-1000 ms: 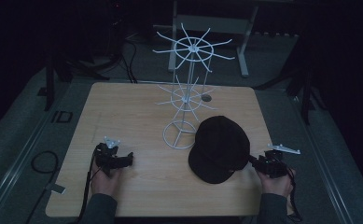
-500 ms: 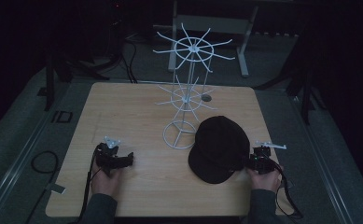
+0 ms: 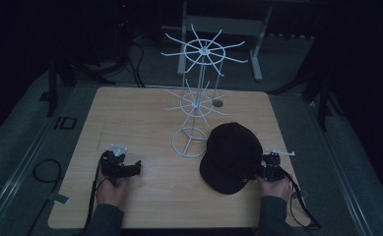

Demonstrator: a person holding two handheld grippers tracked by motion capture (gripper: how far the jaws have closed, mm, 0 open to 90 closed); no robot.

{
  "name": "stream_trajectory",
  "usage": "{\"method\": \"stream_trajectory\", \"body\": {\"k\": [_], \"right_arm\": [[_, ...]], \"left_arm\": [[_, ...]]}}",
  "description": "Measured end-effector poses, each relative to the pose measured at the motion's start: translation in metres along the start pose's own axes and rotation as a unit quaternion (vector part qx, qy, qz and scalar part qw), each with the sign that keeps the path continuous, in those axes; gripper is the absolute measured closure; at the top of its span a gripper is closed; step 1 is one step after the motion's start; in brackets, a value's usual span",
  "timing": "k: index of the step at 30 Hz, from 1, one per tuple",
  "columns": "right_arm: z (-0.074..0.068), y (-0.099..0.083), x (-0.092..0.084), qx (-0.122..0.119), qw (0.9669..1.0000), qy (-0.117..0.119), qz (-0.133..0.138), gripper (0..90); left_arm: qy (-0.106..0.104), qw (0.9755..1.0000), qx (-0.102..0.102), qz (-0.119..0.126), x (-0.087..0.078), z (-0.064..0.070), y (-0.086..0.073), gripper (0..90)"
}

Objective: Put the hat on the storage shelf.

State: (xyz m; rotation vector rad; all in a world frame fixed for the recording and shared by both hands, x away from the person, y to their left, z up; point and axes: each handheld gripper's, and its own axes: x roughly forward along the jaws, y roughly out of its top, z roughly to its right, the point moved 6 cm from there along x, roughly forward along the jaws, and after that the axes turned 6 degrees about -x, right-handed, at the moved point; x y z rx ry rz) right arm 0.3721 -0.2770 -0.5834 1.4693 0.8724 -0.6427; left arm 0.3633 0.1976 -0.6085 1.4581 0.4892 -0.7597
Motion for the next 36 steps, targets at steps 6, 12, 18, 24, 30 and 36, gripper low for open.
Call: {"method": "stream_trajectory", "body": {"k": [6, 12, 18, 24, 30, 36], "right_arm": [[0.002, 0.002, 0.001, 0.012, 0.9999, 0.0, -0.003, 73.8], [0.007, 0.007, -0.002, 0.031, 0.9994, 0.006, 0.017, 77.6], [0.01, 0.012, -0.012, 0.042, 0.998, 0.019, 0.043, 78.5], [0.011, 0.022, -0.029, 0.052, 0.9949, 0.044, 0.075, 78.7], [0.013, 0.027, -0.038, 0.065, 0.9914, 0.06, 0.097, 78.8], [0.017, 0.03, -0.05, 0.07, 0.9875, 0.067, 0.124, 79.1]], "left_arm": [[0.0, 1.0, 0.0, -0.001, 0.0, 0.0, 0.0, 9.1], [0.0, 1.0, 0.001, -0.001, 0.0, 0.0, 0.0, 9.1], [0.0, 1.0, 0.0, -0.001, 0.0, 0.001, 0.0, 9.1], [0.0, 1.0, 0.001, -0.001, 0.0, 0.001, 0.0, 9.1], [0.0, 1.0, 0.0, -0.001, 0.0, 0.001, 0.0, 9.0], [0.0, 1.0, 0.0, 0.0, 0.001, 0.001, 0.0, 9.1]]}}
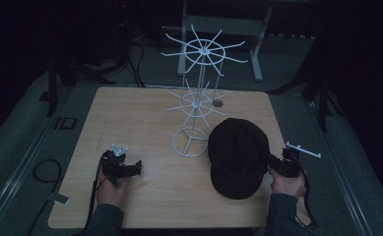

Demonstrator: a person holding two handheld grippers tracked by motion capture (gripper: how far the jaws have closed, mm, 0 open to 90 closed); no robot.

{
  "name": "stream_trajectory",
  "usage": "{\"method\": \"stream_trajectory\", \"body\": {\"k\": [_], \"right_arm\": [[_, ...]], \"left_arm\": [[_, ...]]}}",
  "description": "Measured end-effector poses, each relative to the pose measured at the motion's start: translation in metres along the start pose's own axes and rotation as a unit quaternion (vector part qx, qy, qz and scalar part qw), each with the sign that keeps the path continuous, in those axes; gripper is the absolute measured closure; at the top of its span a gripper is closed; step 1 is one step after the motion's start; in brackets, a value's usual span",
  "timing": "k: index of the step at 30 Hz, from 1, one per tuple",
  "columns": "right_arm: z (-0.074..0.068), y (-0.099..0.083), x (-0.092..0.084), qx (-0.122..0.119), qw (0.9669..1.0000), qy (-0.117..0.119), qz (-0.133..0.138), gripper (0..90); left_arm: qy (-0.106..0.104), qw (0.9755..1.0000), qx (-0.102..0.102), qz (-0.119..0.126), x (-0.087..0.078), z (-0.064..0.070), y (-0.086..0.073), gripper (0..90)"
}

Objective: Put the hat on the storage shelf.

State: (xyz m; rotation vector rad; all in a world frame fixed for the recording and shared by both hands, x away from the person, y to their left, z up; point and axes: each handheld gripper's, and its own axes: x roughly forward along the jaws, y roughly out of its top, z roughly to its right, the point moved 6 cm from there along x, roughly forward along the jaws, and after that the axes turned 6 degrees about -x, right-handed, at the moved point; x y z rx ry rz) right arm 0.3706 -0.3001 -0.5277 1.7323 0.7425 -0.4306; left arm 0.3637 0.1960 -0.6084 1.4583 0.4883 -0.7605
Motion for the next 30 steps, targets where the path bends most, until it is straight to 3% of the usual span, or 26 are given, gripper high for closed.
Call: {"method": "stream_trajectory", "body": {"k": [11, 18, 30], "right_arm": [[0.005, 0.012, -0.014, 0.014, 0.9995, 0.009, 0.028, 79.0], [0.01, 0.019, -0.022, 0.04, 0.9975, 0.029, 0.051, 78.9], [0.017, 0.03, -0.035, 0.044, 0.9958, 0.044, 0.068, 78.7]], "left_arm": [[0.0, 1.0, 0.001, 0.0, 0.0, 0.0, 0.0, 9.0], [-0.001, 1.0, 0.001, 0.0, 0.0, 0.0, 0.0, 9.1], [-0.001, 1.0, 0.001, 0.0, 0.0, 0.001, 0.0, 9.1]]}}
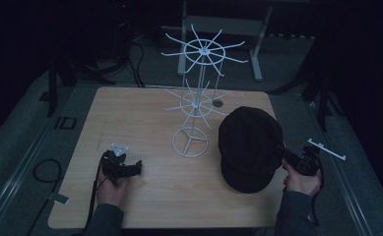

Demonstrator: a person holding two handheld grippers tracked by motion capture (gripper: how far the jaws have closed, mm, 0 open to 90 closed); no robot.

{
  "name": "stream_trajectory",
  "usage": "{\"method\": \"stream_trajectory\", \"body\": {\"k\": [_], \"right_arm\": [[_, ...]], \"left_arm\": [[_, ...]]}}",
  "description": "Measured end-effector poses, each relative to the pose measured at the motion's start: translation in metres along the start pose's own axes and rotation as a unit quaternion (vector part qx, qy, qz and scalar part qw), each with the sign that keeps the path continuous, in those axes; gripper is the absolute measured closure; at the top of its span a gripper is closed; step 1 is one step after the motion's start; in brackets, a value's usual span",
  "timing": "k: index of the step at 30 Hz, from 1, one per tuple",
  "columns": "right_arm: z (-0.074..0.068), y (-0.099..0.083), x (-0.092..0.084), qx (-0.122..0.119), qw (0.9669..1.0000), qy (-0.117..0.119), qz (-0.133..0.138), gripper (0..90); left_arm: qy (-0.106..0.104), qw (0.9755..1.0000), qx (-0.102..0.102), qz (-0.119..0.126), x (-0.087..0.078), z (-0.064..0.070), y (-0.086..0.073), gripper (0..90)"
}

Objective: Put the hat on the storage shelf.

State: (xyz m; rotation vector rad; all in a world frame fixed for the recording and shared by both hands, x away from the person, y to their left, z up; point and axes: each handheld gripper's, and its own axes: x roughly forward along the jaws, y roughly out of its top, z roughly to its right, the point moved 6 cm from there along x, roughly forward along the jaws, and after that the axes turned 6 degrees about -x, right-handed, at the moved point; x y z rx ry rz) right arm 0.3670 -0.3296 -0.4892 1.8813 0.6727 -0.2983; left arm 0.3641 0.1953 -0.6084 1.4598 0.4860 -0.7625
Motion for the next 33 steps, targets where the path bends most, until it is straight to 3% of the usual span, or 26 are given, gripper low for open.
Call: {"method": "stream_trajectory", "body": {"k": [24, 33], "right_arm": [[-0.007, 0.031, -0.017, -0.04, 0.9988, 0.0, 0.027, 78.6], [-0.005, 0.041, -0.023, -0.04, 0.9985, 0.001, 0.038, 78.5]], "left_arm": [[-0.001, 1.0, 0.0, 0.0, 0.0, 0.0, 0.0, 9.1], [-0.001, 1.0, -0.001, 0.0, 0.0, 0.001, 0.0, 9.1]]}}
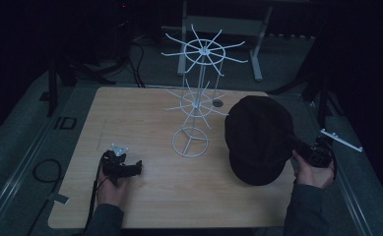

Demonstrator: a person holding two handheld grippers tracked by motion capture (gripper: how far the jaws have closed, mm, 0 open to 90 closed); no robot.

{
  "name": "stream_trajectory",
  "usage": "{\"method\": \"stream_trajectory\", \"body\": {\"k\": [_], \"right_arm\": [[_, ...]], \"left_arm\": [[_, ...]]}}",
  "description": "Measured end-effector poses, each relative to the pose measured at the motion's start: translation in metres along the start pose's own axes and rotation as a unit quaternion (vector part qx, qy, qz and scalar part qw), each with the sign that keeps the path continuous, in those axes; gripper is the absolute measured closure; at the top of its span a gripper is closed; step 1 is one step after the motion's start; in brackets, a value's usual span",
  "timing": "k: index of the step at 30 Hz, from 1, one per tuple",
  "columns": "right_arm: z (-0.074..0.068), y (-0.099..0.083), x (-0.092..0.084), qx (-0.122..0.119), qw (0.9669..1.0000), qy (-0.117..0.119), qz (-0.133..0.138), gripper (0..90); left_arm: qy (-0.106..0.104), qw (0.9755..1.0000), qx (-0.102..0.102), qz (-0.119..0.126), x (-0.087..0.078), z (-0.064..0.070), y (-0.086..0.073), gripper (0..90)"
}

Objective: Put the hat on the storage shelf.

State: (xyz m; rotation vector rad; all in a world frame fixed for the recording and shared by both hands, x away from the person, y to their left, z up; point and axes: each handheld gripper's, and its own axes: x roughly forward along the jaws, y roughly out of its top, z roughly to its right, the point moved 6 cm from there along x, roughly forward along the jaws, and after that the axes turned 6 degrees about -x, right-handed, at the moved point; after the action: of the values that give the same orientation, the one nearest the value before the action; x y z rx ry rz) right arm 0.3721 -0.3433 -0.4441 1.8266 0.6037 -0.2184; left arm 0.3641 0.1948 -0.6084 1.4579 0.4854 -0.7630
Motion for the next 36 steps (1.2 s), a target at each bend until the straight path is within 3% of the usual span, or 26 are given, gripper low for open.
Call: {"method": "stream_trajectory", "body": {"k": [28, 36], "right_arm": [[-0.005, 0.032, -0.029, -0.012, 0.998, 0.024, 0.058, 78.3], [-0.01, 0.037, -0.035, -0.012, 0.9959, 0.051, 0.074, 78.3]], "left_arm": [[0.0, 1.0, -0.001, 0.0, 0.0, 0.001, 0.0, 9.1], [0.0, 1.0, -0.002, 0.0, 0.0, 0.001, 0.0, 9.1]]}}
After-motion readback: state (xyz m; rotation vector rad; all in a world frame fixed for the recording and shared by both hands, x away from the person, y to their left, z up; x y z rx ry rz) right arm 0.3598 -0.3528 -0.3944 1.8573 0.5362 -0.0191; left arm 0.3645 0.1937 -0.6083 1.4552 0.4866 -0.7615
